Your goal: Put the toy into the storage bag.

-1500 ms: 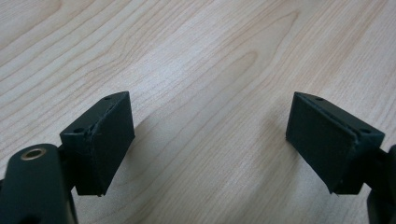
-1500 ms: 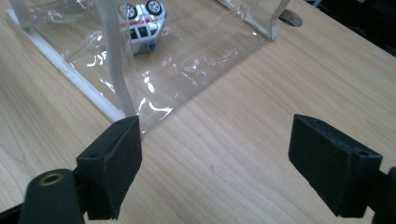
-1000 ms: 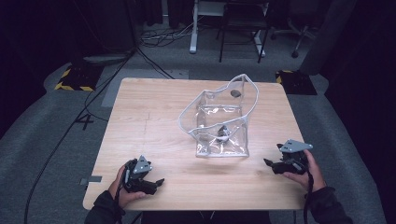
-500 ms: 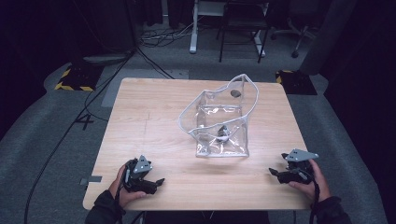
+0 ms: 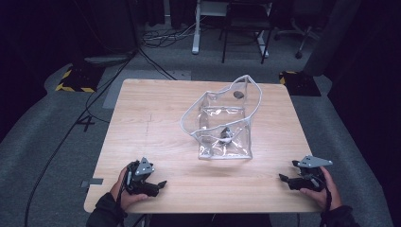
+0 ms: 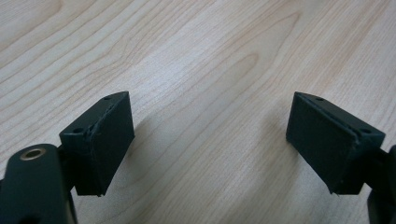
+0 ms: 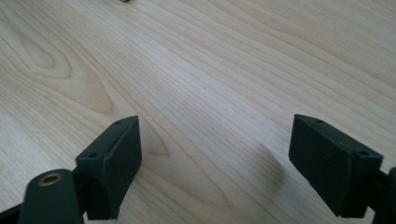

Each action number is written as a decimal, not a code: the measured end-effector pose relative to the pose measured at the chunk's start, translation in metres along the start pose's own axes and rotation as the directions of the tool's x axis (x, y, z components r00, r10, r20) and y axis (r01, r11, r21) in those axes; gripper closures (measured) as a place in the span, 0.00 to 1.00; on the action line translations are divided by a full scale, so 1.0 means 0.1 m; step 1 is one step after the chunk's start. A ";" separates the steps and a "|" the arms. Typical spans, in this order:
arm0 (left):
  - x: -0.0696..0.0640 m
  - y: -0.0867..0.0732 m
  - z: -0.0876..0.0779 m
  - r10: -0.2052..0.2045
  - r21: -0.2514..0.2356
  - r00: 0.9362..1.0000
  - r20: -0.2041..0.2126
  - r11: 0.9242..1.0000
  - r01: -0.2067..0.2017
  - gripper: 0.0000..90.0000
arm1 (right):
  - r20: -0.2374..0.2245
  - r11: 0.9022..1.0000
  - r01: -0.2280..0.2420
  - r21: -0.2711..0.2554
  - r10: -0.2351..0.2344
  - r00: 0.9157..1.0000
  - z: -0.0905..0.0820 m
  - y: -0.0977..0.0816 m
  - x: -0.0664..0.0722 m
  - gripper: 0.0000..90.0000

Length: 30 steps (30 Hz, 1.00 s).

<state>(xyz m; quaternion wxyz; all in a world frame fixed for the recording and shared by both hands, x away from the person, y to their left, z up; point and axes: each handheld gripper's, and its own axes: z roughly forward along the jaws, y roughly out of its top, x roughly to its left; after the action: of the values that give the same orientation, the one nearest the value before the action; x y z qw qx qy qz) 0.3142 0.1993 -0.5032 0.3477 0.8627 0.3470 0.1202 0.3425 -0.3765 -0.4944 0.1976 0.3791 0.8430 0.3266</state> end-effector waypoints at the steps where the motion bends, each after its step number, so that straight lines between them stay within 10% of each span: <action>1: 0.00 0.00 0.00 0.000 0.000 1.000 0.000 1.000 0.000 0.17 | -0.002 1.000 -0.004 0.001 0.004 1.000 -0.01 -0.02 -0.01 0.20; 14: 0.00 0.01 0.00 -0.004 0.005 1.000 -0.009 1.000 0.004 0.17 | -0.001 0.992 -0.113 -0.050 0.113 0.994 -0.11 -0.25 -0.16 0.17; 30: 0.01 0.01 0.00 0.005 0.005 0.999 -0.031 1.000 -0.005 0.17 | 0.002 0.993 -0.110 -0.048 0.110 0.994 -0.11 -0.26 -0.16 0.17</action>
<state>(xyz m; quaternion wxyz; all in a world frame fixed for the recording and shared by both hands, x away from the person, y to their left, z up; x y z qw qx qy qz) 0.3148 0.1995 -0.5022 0.3399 0.8624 0.3504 0.1338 0.3332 -0.4064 -0.5031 0.1901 0.4210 0.8122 0.3564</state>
